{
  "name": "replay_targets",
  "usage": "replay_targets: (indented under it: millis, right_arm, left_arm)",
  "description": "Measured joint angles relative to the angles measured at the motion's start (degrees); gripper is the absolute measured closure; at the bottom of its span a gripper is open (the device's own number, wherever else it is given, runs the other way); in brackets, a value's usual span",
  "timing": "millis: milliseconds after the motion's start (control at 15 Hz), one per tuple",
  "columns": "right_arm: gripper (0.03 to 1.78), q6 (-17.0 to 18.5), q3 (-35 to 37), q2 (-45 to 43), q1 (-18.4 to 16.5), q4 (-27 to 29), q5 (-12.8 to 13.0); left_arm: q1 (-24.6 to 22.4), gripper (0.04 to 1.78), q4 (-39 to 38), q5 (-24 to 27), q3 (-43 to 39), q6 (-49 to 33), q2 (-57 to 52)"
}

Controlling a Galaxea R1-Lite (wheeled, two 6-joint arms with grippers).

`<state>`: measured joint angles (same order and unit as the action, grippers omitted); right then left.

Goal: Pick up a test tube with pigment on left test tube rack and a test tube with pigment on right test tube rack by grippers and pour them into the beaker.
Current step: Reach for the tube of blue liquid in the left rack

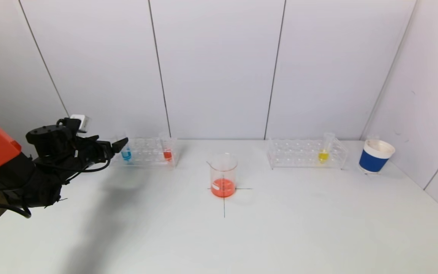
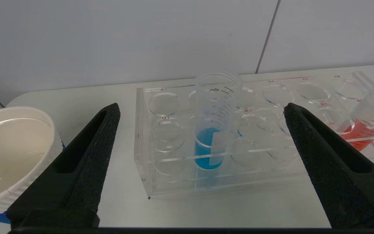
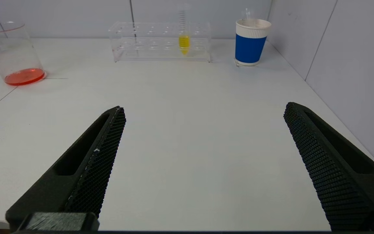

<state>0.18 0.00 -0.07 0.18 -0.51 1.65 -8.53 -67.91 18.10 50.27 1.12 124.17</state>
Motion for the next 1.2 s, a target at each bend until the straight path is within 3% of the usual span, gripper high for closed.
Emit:
replay_targets:
  millis: [1200]
  right_arm:
    - [0.04, -0.02, 0.00, 0.00, 0.00, 0.00, 0.02]
  left_arm:
    - [1.37, 0.06, 0.26, -0.27, 2.82, 0.11, 1.73]
